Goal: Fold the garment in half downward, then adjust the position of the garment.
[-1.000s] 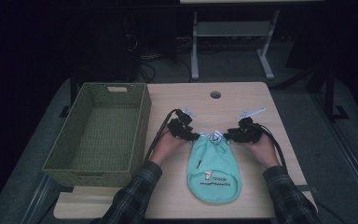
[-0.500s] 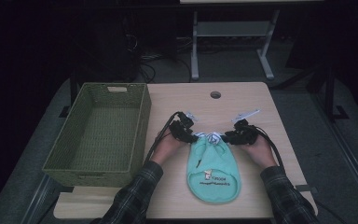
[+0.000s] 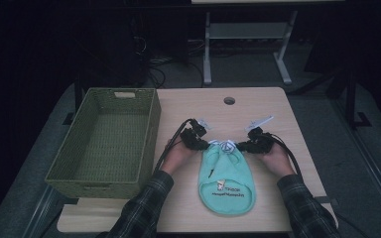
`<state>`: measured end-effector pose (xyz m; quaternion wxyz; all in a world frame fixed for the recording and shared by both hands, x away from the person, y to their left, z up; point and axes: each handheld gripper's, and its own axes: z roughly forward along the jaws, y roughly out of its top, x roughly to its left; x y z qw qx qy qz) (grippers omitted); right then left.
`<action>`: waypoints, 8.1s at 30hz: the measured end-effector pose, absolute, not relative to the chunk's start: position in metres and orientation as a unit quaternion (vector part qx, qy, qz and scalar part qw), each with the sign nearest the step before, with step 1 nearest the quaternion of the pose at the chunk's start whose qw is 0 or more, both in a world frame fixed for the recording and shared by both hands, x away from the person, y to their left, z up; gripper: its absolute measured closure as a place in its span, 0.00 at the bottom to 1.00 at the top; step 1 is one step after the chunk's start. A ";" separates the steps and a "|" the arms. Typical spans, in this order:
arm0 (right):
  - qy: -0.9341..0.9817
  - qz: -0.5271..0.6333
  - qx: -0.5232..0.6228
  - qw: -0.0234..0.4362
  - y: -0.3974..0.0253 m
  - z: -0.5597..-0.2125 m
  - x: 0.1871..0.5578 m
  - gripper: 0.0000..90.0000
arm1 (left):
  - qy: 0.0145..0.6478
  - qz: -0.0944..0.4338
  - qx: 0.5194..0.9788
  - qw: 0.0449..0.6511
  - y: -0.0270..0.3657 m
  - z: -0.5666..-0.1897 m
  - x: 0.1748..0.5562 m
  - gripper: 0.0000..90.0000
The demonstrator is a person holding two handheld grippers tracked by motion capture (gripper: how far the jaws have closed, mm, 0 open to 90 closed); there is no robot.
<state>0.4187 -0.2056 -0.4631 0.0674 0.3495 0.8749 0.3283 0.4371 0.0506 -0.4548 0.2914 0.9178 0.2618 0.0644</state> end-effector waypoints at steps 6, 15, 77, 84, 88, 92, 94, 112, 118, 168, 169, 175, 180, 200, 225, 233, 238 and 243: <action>0.875 0.328 0.349 0.066 -0.207 -0.460 0.419 0.97 | 0.264 0.073 0.913 0.302 0.053 -0.449 0.435 0.96; 0.866 0.356 0.338 0.092 -0.215 -0.434 0.412 0.97 | 0.250 0.114 0.901 0.337 0.056 -0.423 0.425 0.96; 0.849 0.397 0.284 0.201 -0.225 -0.421 0.354 0.94 | 0.144 0.193 0.887 0.394 0.059 -0.404 0.351 0.93; 0.850 0.403 0.283 0.188 -0.227 -0.427 0.345 0.95 | 0.141 0.182 0.890 0.394 0.059 -0.408 0.346 0.93; 0.852 0.406 0.285 0.171 -0.229 -0.429 0.340 0.90 | 0.140 0.175 0.891 0.396 0.059 -0.412 0.341 0.93; 0.851 0.415 0.285 0.148 -0.233 -0.423 0.332 0.90 | 0.139 0.170 0.892 0.396 0.058 -0.413 0.337 0.93; 0.852 0.417 0.284 0.142 -0.232 -0.421 0.327 0.90 | 0.136 0.170 0.892 0.397 0.058 -0.413 0.336 0.93; 0.874 0.425 0.229 0.047 -0.207 -0.432 0.299 1.00 | 0.126 0.153 0.894 0.401 0.056 -0.417 0.326 0.93; 0.884 0.403 0.232 0.043 -0.194 -0.446 0.310 1.00 | 0.118 0.134 0.891 0.417 0.057 -0.416 0.322 0.92; 0.880 0.359 0.306 0.056 -0.257 -0.463 0.299 1.00 | 0.144 0.059 0.896 0.416 0.012 -0.430 0.364 0.97; 0.883 0.349 0.307 0.055 -0.255 -0.466 0.299 1.00 | 0.142 0.057 0.897 0.414 0.010 -0.431 0.364 0.97; 0.883 0.351 0.307 0.056 -0.253 -0.467 0.299 1.00 | 0.133 0.039 0.902 0.409 -0.002 -0.439 0.365 0.99; 0.883 0.351 0.307 0.056 -0.253 -0.467 0.299 1.00 | 0.126 0.026 0.904 0.409 -0.011 -0.441 0.360 0.99; 0.876 0.357 0.314 0.084 -0.266 -0.457 0.299 1.00 | 0.095 0.026 0.915 0.392 -0.037 -0.451 0.343 0.95; 0.855 0.363 0.350 0.124 -0.264 -0.450 0.360 1.00 | 0.142 0.001 0.910 0.388 0.030 -0.441 0.296 0.99; 0.857 0.352 0.360 0.111 -0.263 -0.457 0.363 1.00 | 0.143 -0.012 0.921 0.363 0.028 -0.454 0.295 0.99; 0.863 0.344 0.355 0.104 -0.262 -0.460 0.362 1.00 | 0.152 -0.008 0.923 0.355 0.029 -0.456 0.298 0.99; 0.866 0.344 0.350 0.098 -0.262 -0.462 0.358 1.00 | 0.158 0.005 0.926 0.343 0.031 -0.457 0.300 0.99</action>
